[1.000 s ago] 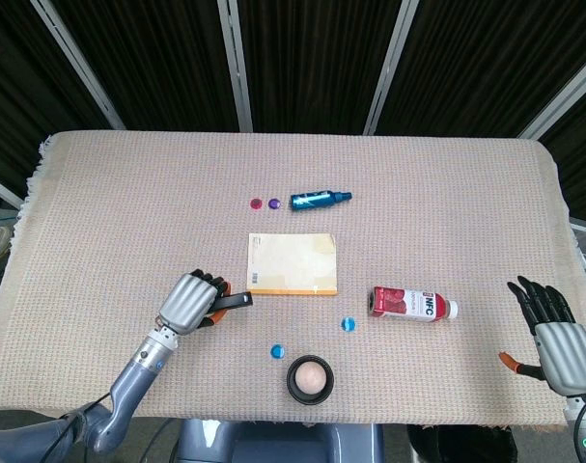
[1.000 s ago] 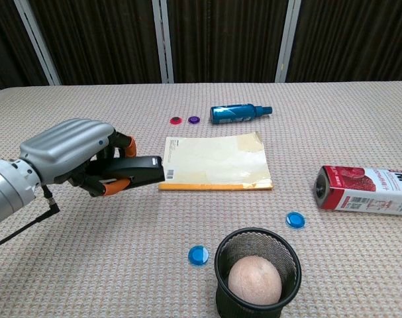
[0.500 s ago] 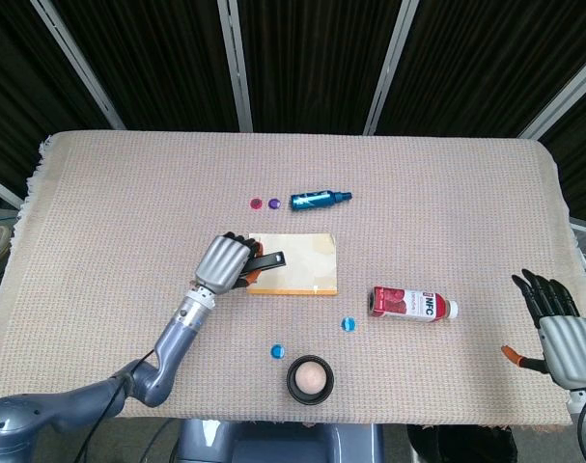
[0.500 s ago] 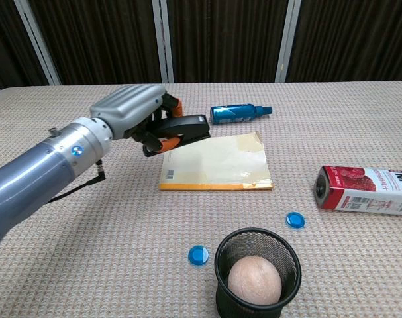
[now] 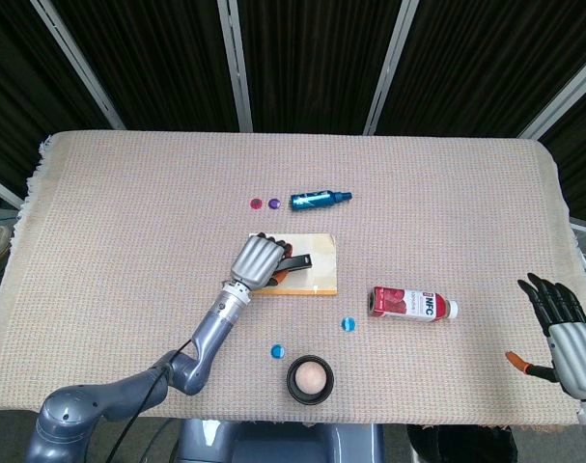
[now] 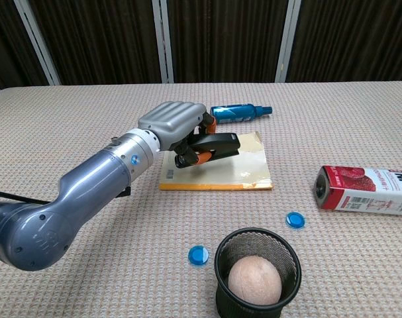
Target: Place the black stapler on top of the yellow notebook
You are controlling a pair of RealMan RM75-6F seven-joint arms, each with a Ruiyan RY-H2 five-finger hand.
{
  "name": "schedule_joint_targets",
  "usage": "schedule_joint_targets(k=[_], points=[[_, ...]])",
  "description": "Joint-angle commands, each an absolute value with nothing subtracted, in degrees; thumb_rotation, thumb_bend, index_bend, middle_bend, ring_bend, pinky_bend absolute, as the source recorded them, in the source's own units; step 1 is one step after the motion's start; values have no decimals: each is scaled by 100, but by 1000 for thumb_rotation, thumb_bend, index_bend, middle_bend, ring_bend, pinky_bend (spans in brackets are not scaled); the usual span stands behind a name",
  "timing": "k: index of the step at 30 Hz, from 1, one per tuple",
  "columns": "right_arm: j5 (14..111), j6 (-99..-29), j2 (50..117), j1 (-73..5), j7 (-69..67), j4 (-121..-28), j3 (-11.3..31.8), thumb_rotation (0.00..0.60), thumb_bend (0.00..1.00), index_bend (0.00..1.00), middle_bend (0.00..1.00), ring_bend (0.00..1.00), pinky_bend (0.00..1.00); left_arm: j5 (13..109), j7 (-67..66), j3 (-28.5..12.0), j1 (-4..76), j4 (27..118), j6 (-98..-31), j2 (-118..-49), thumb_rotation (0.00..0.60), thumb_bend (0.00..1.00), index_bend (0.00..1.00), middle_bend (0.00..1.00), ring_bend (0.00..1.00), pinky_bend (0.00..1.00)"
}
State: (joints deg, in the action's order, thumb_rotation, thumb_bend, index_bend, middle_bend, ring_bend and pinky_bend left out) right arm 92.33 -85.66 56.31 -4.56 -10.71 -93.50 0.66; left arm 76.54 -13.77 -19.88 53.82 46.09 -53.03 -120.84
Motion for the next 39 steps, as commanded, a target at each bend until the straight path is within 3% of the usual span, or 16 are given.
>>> schedule_joint_targets(k=[1, 5, 12, 17, 20, 26, 33, 39], points=[[9240, -8578, 5639, -446, -1060, -9345, 60, 600, 85, 0, 0, 0, 0, 7517, -1395, -1955, 5459, 4502, -5108, -12136, 600, 350, 471, 478, 431, 377], [9240, -8582, 5641, -439, -1060, -9350, 55, 600, 84, 0, 0, 0, 0, 7316, -1402, -1938, 5435, 4742, -4814, -12000, 600, 316, 183, 195, 189, 269], [9239, -8594, 5661, -429, -985, -9358, 54, 600, 85, 0, 0, 0, 0, 7293, -1463, -1773, 5223, 5788, -4846, -11340, 600, 270, 3, 9, 5, 126], [9219, -8564, 5706, -437, -841, -9383, 58, 600, 85, 0, 0, 0, 0, 7575, -1504, -1581, 4941, 6797, -5321, -10708, 600, 241, 0, 0, 0, 73], [9194, -8571, 5722, -428, -762, -9410, 68, 600, 85, 0, 0, 0, 0, 8012, -1658, -1291, 4533, 7743, -6015, -10045, 600, 238, 0, 0, 0, 65], [9136, -8612, 5734, -393, -690, -9451, 88, 600, 85, 0, 0, 0, 0, 8330, -2362, -625, 3738, 9144, -6788, -8831, 600, 237, 0, 0, 0, 70], [9118, -8574, 5779, -396, -541, -9486, 84, 600, 85, 0, 0, 0, 0, 8393, -3152, -10, 2769, 9619, -7819, -8166, 600, 244, 0, 0, 0, 67], [9048, -8473, 5857, -428, -278, -9540, 95, 600, 85, 0, 0, 0, 0, 8454, -3235, 365, 1900, 9218, -8765, -8068, 600, 236, 0, 0, 0, 40]])
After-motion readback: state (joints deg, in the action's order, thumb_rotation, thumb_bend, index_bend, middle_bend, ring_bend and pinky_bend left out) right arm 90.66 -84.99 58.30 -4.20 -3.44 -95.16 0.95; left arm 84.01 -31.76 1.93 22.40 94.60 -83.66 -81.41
